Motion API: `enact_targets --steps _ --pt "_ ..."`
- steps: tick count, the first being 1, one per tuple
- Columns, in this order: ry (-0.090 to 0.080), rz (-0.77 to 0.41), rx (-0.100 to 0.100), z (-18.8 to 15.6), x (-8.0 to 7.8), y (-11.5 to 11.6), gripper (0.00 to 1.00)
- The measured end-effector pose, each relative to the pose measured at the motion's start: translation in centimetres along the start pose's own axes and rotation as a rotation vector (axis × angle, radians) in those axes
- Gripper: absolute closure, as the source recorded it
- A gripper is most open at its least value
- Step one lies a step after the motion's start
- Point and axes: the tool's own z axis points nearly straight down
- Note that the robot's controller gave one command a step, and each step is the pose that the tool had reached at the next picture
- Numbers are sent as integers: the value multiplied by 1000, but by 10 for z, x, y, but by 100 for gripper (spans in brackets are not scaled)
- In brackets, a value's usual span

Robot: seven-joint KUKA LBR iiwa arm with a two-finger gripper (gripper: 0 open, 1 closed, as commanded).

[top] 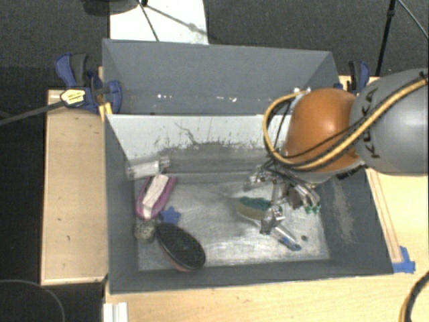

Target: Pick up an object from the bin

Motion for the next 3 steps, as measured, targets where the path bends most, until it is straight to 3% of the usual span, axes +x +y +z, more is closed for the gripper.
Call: enact_targets --steps 1,2,3 --pt "-3 -105 0 55 -18 -57 0" --pt "-7 -103 1 51 -19 -56 100" --pt "-12 -250 7 -117 -14 -136 100"
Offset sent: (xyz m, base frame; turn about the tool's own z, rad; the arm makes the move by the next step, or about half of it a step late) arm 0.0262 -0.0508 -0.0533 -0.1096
